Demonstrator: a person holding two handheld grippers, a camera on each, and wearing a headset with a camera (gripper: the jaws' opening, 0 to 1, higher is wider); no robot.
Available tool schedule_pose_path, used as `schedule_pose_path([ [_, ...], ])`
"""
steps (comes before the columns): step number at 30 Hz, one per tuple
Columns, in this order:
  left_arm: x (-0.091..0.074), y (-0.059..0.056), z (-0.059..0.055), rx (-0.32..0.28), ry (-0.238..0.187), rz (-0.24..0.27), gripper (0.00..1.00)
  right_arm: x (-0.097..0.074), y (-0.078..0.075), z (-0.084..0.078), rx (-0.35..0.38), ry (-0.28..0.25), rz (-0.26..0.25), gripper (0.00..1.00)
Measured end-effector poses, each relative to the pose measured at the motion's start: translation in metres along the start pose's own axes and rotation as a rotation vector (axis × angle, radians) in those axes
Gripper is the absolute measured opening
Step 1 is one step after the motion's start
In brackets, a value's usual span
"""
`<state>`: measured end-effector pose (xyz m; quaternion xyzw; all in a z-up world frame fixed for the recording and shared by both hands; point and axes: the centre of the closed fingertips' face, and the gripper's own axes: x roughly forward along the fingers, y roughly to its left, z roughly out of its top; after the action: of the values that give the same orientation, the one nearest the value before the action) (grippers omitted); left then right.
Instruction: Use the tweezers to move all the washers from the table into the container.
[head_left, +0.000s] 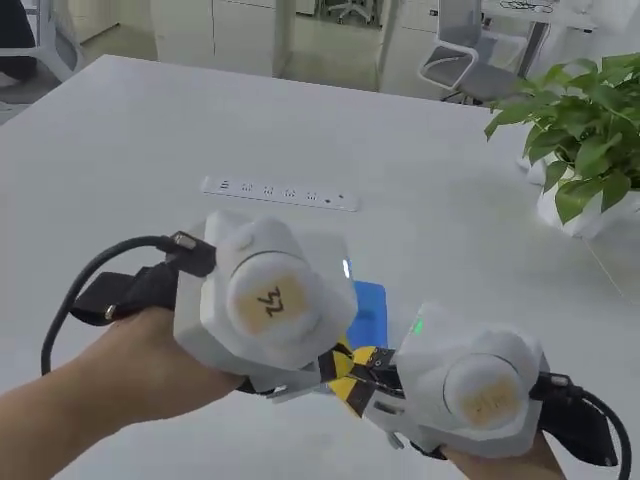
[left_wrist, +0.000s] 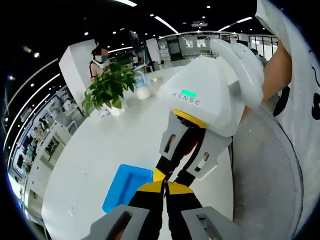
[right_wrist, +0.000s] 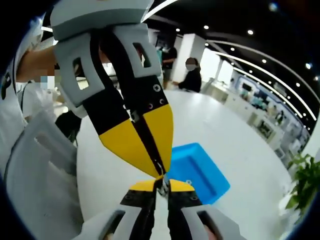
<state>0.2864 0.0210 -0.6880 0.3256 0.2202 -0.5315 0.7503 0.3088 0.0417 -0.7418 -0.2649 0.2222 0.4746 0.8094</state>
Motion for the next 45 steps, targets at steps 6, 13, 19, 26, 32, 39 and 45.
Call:
schedule_pose_path([
  [6, -0.002, 0.019, 0.011, 0.033, -0.01, 0.034, 0.0, -0.001, -0.021, 0.011, -0.02, -0.012, -0.035, 0.04],
  [13, 0.01, 0.04, 0.01, 0.043, -0.01, 0.051, 0.0, 0.011, -0.045, 0.01, -0.009, -0.016, -0.059, 0.05],
  [19, 0.027, 0.052, 0.0, 0.037, 0.017, 0.034, 0.0, 0.029, -0.056, -0.002, -0.019, 0.017, -0.063, 0.04],
  [26, 0.056, 0.059, -0.02, 0.038, 0.076, -0.015, 0.0, 0.05, -0.061, -0.025, 0.021, 0.075, -0.03, 0.05],
  [32, 0.074, 0.057, -0.033, 0.044, 0.12, -0.053, 0.0, 0.061, -0.056, -0.042, 0.067, 0.113, 0.01, 0.05],
  [39, 0.082, 0.063, -0.038, 0.029, 0.125, -0.074, 0.0, 0.068, -0.061, -0.05, 0.069, 0.138, 0.027, 0.05],
  [45, 0.08, 0.061, -0.037, 0.027, 0.128, -0.074, 0.0, 0.07, -0.061, -0.05, 0.109, 0.129, 0.029, 0.05],
])
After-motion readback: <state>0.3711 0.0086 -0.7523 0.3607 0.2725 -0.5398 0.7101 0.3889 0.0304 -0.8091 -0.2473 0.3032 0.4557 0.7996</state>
